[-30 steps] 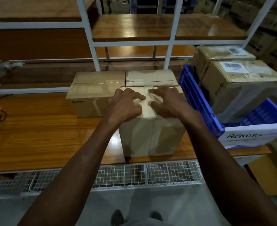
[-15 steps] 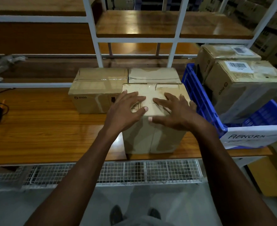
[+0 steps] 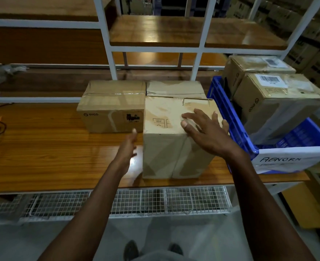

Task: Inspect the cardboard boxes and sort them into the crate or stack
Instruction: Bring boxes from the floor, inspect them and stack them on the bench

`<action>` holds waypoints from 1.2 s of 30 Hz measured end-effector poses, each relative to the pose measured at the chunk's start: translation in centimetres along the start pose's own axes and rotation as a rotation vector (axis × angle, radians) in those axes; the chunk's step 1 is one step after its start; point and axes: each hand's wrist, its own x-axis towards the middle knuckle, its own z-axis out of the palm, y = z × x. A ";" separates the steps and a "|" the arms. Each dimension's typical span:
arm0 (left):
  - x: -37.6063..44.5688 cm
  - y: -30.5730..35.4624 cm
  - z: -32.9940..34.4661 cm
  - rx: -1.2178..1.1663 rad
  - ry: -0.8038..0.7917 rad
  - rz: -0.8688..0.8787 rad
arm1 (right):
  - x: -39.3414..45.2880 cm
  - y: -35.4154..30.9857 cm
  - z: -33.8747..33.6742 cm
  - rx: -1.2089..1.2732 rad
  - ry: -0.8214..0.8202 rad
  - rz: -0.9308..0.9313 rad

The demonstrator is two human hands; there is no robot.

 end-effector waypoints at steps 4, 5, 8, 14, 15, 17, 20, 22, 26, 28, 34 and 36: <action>0.3 -5.1 0.7 0.102 -0.105 -0.314 | 0.1 2.0 -0.7 0.049 0.081 -0.029; 0.2 -5.8 0.9 0.083 -0.131 -0.381 | 0.2 2.3 -0.9 0.074 0.098 -0.033; 0.5 -7.2 1.2 -0.039 -0.194 -0.473 | 0.4 3.0 -1.4 0.144 0.142 -0.027; 0.0 -5.5 1.0 -0.184 -0.053 -0.286 | 0.2 3.9 -2.2 0.151 0.233 0.016; -0.3 -5.1 0.6 -0.177 -0.026 -0.235 | 0.0 4.0 -2.4 0.204 0.230 0.013; -0.9 -4.0 -0.3 -0.149 0.054 -0.136 | -0.3 4.6 -2.3 0.336 0.211 0.018; -1.7 -2.0 -2.1 -0.073 0.202 -0.009 | -0.3 5.7 -1.1 0.467 0.165 0.065; -2.1 -1.0 -3.0 0.014 0.280 0.071 | 0.0 6.8 0.4 0.616 0.119 0.111; -2.7 0.5 -3.4 0.227 0.382 0.205 | -0.6 7.8 4.0 0.920 0.050 0.282; -2.7 0.6 -3.3 0.286 0.388 0.224 | -0.8 8.0 5.6 0.969 0.076 0.373; -2.5 0.4 -2.8 0.467 0.331 0.326 | -0.8 7.8 6.3 1.003 0.128 0.454; -2.5 1.0 -2.6 0.618 0.305 0.370 | -0.7 7.7 5.5 0.991 0.143 0.413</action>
